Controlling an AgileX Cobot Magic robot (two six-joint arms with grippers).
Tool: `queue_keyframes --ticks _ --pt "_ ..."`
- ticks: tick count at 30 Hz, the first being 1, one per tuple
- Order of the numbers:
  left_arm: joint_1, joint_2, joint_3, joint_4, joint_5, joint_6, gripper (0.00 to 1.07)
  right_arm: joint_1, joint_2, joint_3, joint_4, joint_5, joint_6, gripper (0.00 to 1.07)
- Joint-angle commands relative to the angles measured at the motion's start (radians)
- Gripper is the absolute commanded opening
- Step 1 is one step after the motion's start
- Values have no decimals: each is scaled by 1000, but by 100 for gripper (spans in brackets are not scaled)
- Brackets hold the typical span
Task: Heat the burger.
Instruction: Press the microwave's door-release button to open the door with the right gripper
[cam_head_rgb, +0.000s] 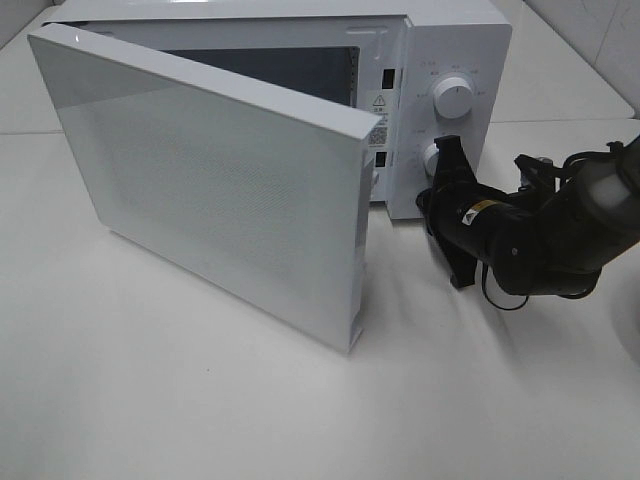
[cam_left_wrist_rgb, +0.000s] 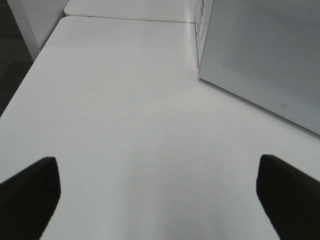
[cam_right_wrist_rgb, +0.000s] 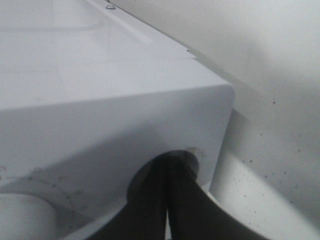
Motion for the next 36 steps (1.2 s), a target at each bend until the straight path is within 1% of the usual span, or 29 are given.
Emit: queue_keyframes --ticks 1,12,16,26,30,36 --pt "-1 -4 -2 2 2 6 100 -26 -22 -81 6 -176 3 0" --pt "-1 -4 -2 2 2 6 100 -25 -27 -80 1 -98 22 0" --pt "-1 -4 -2 2 2 6 100 -25 -37 -57 0 -69 22 0" --pt "-1 -4 -2 2 2 6 100 -25 -39 -9 -28 -72 52 0" --pt "-1 -4 -2 2 2 6 100 -25 -40 26 -29 -81 53 0" --pt "-1 -4 -2 2 2 6 100 -25 -48 40 -47 -75 56 0"
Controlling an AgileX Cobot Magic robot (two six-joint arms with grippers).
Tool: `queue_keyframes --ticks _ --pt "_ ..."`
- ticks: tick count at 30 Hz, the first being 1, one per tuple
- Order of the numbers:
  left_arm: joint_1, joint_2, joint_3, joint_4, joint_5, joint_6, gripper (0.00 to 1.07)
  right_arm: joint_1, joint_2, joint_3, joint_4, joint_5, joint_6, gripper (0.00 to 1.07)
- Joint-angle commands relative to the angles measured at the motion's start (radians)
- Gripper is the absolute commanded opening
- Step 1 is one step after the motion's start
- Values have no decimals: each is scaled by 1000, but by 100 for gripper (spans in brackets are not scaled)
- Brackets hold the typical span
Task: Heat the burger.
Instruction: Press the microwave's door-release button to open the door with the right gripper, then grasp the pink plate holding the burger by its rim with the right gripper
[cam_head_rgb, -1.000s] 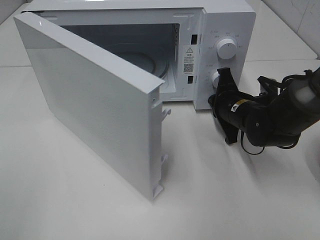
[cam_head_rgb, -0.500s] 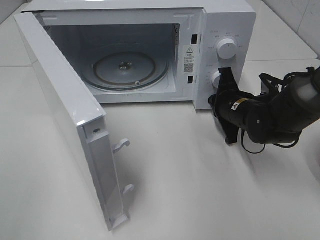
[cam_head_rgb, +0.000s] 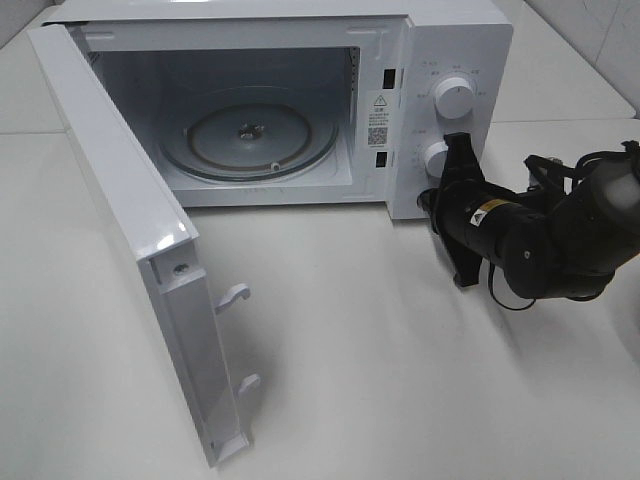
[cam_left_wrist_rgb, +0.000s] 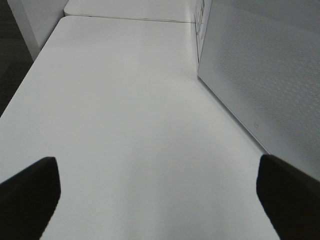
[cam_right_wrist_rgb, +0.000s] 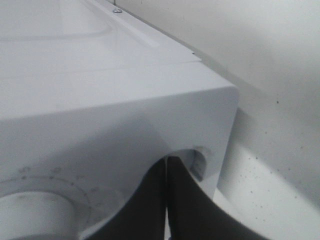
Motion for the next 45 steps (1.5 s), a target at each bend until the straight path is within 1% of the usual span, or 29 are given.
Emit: queue_keyframes --ticks 1,6,10,16,19,25,28,29,32,34,37,39,41,42,43,44,45 --pt "-1 -4 -2 2 2 6 100 -13 -25 1 -9 -53 3 0" --pt "-1 -4 -2 2 2 6 100 -13 -25 24 -22 -52 15 0" --pt "-1 -4 -2 2 2 6 100 -13 -25 40 -60 -54 47 0" --pt "-1 -4 -2 2 2 6 100 -13 -45 66 -61 -57 48 0" --pt "-1 -4 -2 2 2 6 100 -13 -52 80 -82 -61 51 0" --pt "-1 -4 -2 2 2 6 100 -13 -88 125 -86 -57 47 0" --pt "-1 -4 -2 2 2 6 100 -13 -109 150 -86 -53 17 0" --pt "-1 -4 -2 2 2 6 100 -13 -129 175 -87 -51 -4 0" --pt "-1 -4 -2 2 2 6 100 -13 -139 187 -88 -49 -19 0" --pt "-1 -4 -2 2 2 6 100 -13 -200 244 -87 -5 -160 0" --pt "-1 -4 -2 2 2 6 100 -13 -222 258 -87 28 -190 0" --pt "-1 -4 -2 2 2 6 100 -13 -315 294 -87 167 -358 0" --pt "-1 -4 -2 2 2 6 100 -13 -339 297 -87 204 -402 0" --pt "-1 -4 -2 2 2 6 100 -13 -398 297 -87 320 -531 0" --pt "-1 -4 -2 2 2 6 100 -13 -398 297 -87 320 -531 0" --pt "-1 -4 -2 2 2 6 100 -13 -459 297 -80 430 -689 0" --pt "-1 -4 -2 2 2 6 100 -13 -481 296 -75 472 -760 0"
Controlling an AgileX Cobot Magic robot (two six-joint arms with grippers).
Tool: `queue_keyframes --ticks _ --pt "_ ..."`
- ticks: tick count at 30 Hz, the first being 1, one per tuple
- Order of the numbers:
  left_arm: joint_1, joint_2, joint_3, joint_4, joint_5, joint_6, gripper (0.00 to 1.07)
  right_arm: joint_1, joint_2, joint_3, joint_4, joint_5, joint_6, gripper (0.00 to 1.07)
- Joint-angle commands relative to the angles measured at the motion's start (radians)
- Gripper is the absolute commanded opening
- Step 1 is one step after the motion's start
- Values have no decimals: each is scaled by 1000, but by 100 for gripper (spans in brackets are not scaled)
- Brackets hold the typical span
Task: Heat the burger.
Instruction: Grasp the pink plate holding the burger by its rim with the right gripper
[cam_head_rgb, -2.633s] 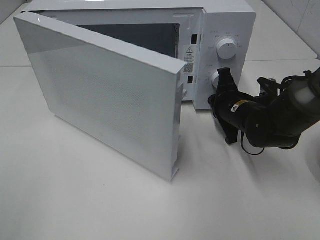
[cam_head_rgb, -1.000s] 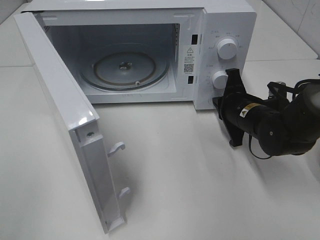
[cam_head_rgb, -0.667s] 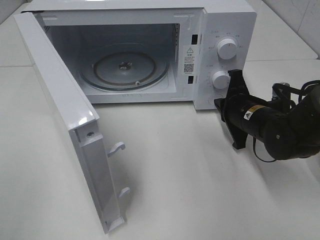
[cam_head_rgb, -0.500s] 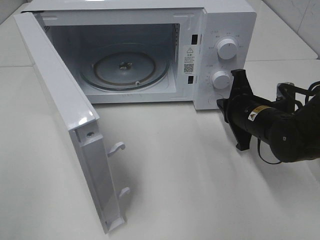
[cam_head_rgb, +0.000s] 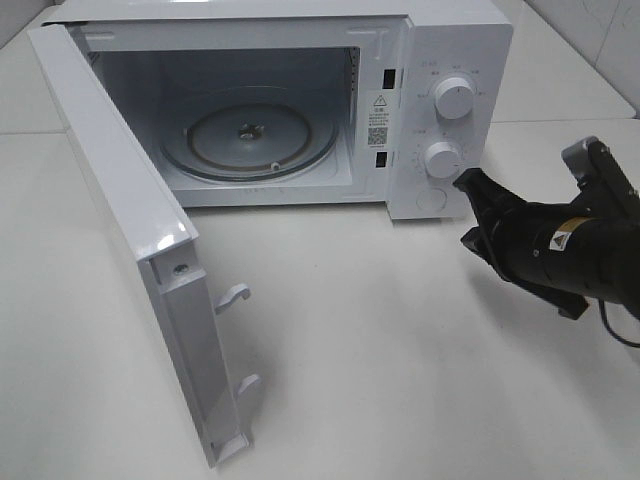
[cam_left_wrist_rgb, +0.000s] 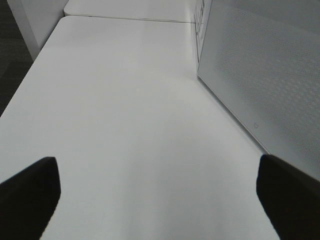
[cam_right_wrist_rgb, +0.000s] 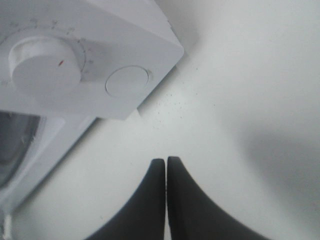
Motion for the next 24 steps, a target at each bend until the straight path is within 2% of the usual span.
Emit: queue_keyframes --ticks 1,2,3,4,5,6,8,9,11,12,13,14,15,16,17,19,23,24 --pt "-1 -4 -2 2 2 6 100 -5 -74 1 1 146 -213 0" --pt "-1 -4 -2 2 2 6 100 -5 -123 -5 22 267 -391 0" --pt "-1 -4 -2 2 2 6 100 -5 -123 -5 22 267 -391 0" --pt "-1 -4 -2 2 2 6 100 -5 -143 -11 43 350 -491 1" --pt "-1 -4 -2 2 2 6 100 -5 -172 -25 94 506 -669 2" --pt "-1 -4 -2 2 2 6 100 -5 -172 -25 94 506 -669 2" --pt "-1 -4 -2 2 2 6 100 -5 -197 -43 151 708 -812 9" --pt "-1 -4 -2 2 2 6 100 -5 -197 -43 151 708 -812 9" --pt "-1 -4 -2 2 2 6 100 -5 -200 -54 134 794 -851 25" --pt "-1 -4 -2 2 2 6 100 -5 -200 -54 134 794 -851 25" --pt "-1 -4 -2 2 2 6 100 -5 -200 -60 103 831 -854 43" --pt "-1 -4 -2 2 2 6 100 -5 -200 -60 103 831 -854 43" --pt "-1 -4 -2 2 2 6 100 -5 -200 -65 83 854 -854 55" --pt "-1 -4 -2 2 2 6 100 -5 -200 -87 34 920 -867 77" --pt "-1 -4 -2 2 2 6 100 -5 -200 -87 34 920 -867 77" --pt "-1 -4 -2 2 2 6 100 -5 -200 -131 -17 1010 -888 101" --pt "-1 -4 -2 2 2 6 100 -17 -200 -179 -50 1075 -898 101" --pt "-1 -4 -2 2 2 6 100 -49 -197 -211 -64 1119 -907 100"
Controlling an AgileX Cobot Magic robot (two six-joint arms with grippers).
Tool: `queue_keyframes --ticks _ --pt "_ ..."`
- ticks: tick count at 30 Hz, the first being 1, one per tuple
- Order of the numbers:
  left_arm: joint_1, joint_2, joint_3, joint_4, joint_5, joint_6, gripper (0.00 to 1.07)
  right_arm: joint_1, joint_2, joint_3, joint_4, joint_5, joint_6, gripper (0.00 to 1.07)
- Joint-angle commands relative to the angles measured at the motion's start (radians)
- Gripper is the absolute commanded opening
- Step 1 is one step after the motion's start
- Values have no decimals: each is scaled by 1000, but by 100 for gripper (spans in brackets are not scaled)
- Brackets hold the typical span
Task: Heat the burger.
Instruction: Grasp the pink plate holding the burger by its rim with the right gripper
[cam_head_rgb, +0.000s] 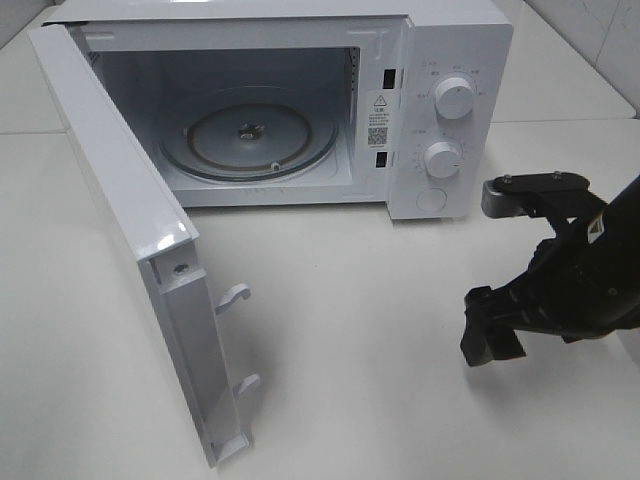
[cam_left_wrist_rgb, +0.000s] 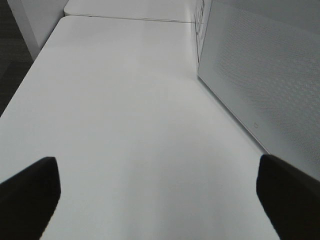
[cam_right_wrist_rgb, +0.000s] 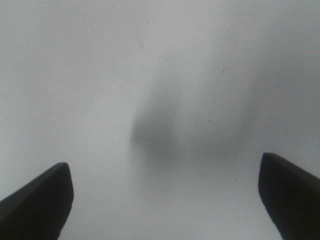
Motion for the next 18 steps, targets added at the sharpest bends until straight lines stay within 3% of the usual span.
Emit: queue_keyframes --ticks 1,10,18 --pt "-1 -4 -2 2 2 6 100 -33 -5 -38 -32 66 -28 100" --pt "-1 -4 -2 2 2 6 100 -270 6 -138 -218 177 -45 99" --pt "-1 -4 -2 2 2 6 100 -404 95 -190 -187 221 -96 98"
